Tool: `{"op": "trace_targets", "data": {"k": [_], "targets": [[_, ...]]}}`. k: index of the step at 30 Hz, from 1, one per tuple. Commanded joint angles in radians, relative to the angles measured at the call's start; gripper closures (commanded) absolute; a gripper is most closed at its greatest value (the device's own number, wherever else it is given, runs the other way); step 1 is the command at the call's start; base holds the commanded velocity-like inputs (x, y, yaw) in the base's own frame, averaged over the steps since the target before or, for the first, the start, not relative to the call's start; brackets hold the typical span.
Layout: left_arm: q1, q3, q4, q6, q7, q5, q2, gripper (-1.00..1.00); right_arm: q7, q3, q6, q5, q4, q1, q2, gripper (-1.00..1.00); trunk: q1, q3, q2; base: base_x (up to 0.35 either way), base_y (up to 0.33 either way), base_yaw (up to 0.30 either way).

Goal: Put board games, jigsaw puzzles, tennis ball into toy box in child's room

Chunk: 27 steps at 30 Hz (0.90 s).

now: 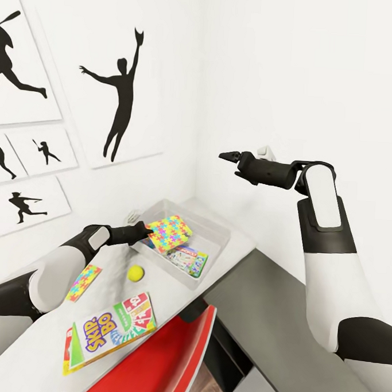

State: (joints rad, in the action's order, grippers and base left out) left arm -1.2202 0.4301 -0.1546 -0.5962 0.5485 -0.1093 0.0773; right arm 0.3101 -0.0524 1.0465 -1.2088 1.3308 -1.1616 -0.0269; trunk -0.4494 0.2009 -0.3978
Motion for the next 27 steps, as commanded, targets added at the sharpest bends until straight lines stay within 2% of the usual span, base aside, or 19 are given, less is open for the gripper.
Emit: {"op": "trace_targets", "data": {"k": [1,14,18,22,27], "targets": [[-0.001,-0.001,0.0,-0.008,0.0,-0.01,0.0,1.0,0.01,-0.001,0.001,-0.01,0.001,-0.001,-0.001,-1.0,-0.001,0.004,-0.002,0.0,0.0,0.07],[-0.001,-0.001,-0.003,-0.008,0.028,-0.01,-0.005,1.0,0.01,-0.002,0.001,-0.011,0.001,0.0,-0.001,-1.0,-0.001,0.025,-0.002,0.0,0.0,0.07],[-0.002,0.0,-0.008,-0.009,0.037,-0.01,-0.017,1.0,0.01,-0.002,0.001,-0.011,0.001,0.001,-0.001,-1.0,-0.001,0.031,-0.002,0.0,0.0,0.034],[-0.004,-0.001,-0.013,-0.011,0.058,-0.01,-0.047,1.0,0.01,-0.003,0.001,-0.011,0.0,0.001,0.0,-1.0,-0.001,0.035,-0.002,0.0,0.0,0.007],[-0.006,-0.001,-0.021,-0.012,0.069,-0.01,-0.067,1.0,0.01,-0.003,0.001,-0.011,0.0,0.001,0.001,-1.0,-0.001,0.037,-0.002,0.0,0.0,0.001]]}}
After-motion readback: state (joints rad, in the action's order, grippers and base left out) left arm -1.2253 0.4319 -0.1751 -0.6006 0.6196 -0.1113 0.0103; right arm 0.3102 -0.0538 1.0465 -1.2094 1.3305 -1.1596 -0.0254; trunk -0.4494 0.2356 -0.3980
